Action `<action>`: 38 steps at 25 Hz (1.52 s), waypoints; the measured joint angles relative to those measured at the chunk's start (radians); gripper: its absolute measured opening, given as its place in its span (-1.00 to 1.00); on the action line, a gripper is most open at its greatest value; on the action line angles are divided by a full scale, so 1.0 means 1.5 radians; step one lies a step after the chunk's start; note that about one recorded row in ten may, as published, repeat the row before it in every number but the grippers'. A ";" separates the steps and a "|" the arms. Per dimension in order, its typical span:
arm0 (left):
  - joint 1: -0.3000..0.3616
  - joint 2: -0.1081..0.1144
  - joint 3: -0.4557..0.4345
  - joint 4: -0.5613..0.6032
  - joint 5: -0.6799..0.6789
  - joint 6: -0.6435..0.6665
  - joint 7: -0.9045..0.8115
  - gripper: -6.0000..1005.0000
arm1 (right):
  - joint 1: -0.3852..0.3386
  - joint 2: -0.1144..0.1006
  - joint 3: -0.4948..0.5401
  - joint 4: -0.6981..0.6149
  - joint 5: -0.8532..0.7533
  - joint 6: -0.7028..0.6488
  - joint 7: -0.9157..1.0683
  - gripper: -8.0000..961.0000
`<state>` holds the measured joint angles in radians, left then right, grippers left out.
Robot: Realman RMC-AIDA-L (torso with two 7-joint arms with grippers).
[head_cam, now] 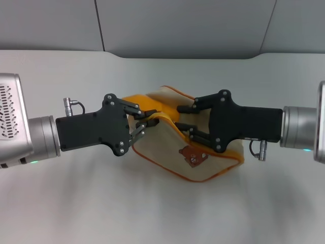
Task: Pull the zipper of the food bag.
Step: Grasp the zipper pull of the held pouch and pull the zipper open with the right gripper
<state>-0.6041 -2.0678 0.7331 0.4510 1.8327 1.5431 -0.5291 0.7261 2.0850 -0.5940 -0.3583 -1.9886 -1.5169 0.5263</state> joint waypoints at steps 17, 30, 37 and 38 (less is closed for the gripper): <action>-0.012 -0.001 -0.003 0.000 -0.004 0.002 -0.019 -0.83 | 0.019 0.001 -0.033 0.012 -0.003 0.025 0.001 -0.52; -0.009 -0.001 -0.021 0.008 -0.012 -0.007 -0.041 -0.82 | 0.002 -0.003 -0.125 -0.053 -0.007 0.020 0.099 -0.99; -0.004 0.005 -0.078 0.009 -0.016 -0.036 -0.090 -0.82 | -0.102 -0.009 -0.156 -0.164 -0.011 -0.065 0.200 -0.98; 0.000 0.005 -0.084 0.009 -0.016 -0.042 -0.098 -0.82 | -0.125 -0.012 -0.152 -0.179 -0.009 -0.088 0.211 -0.98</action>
<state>-0.6048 -2.0599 0.6072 0.4648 1.8092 1.4796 -0.6756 0.5390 2.0674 -0.8213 -0.6273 -2.0027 -1.6483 0.8428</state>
